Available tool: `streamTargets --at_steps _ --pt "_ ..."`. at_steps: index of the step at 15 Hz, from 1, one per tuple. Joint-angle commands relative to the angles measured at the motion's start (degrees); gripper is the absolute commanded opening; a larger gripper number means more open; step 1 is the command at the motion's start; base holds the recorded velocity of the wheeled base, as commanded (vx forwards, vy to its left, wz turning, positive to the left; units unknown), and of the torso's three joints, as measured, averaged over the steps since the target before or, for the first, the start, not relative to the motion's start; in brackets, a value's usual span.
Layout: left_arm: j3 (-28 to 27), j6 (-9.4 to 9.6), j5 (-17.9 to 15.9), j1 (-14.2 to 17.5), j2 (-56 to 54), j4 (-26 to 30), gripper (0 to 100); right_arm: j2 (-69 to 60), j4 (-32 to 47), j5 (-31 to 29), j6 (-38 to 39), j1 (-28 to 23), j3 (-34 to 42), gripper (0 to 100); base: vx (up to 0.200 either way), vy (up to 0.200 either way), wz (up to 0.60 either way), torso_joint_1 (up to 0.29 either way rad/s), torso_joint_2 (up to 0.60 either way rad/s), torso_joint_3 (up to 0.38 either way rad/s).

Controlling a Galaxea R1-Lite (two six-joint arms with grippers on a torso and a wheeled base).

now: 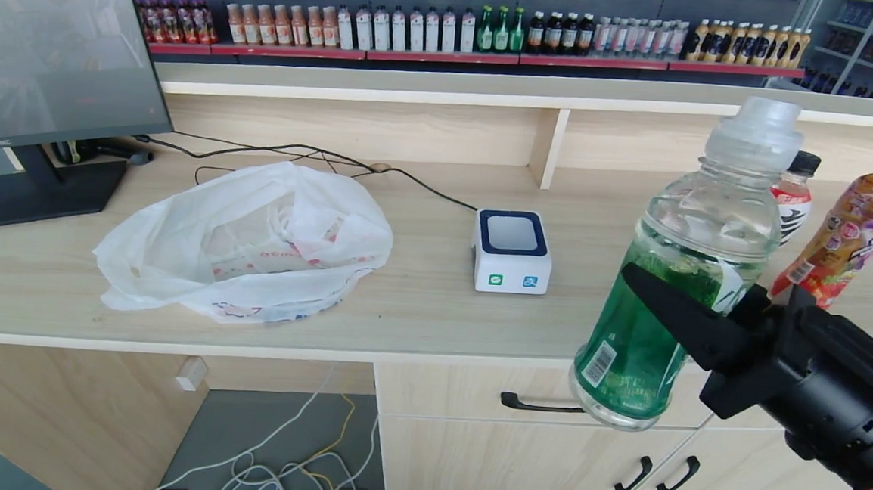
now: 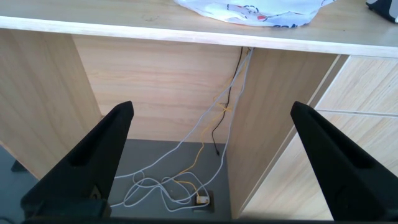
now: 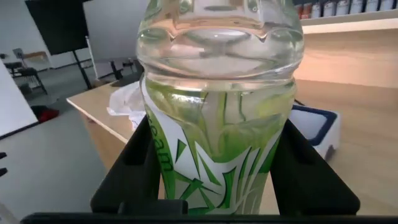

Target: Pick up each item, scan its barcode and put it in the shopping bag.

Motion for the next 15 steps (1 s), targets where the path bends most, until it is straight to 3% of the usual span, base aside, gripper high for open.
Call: streamTargets --at_steps 1,3,11,15 --pt "0.0 -0.02 0.0 0.0 0.0 0.0 100 1.4 -0.1 -0.8 -4.8 -1.9 1.8 0 0.000 0.000 0.00 0.000 0.00 0.000" --pt "0.0 -0.02 0.0 0.0 0.0 0.0 100 3.9 -0.1 -1.1 -12.6 -2.0 0.2 0 0.000 0.000 0.00 0.000 0.00 0.000" --pt "0.0 -0.02 0.0 0.0 0.0 0.0 100 9.3 -0.1 -3.8 -11.2 -4.0 -12.8 0 0.000 0.000 0.00 0.000 0.00 0.000" --pt "0.0 -0.02 0.0 0.0 0.0 0.0 100 12.8 -0.1 -3.5 -14.6 -9.4 -22.1 0 0.000 0.000 0.00 0.000 0.00 0.000"
